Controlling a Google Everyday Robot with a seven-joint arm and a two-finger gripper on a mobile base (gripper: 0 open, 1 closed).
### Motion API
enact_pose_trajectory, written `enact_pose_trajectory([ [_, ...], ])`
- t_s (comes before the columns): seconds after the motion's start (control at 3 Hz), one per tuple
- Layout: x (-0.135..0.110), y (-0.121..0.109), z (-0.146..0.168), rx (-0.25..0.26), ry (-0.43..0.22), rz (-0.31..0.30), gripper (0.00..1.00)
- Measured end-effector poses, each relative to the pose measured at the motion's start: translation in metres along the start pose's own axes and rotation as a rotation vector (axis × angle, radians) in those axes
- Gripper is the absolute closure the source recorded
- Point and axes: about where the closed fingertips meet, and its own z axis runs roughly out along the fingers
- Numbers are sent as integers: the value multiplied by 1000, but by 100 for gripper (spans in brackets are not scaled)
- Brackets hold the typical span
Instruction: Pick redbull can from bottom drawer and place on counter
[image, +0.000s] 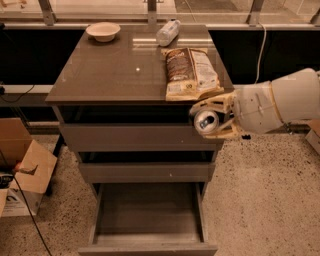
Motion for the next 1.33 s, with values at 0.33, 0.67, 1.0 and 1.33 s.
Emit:
enact_pose_trajectory([
  [0.33,-8,-40,-6,25,11,-91,100],
  [0.67,-20,-80,4,29,-5,-204,100],
  [1.0,-15,-113,27,25,10,-268,100],
  [1.33,4,-141,51,36,47,-279,100],
])
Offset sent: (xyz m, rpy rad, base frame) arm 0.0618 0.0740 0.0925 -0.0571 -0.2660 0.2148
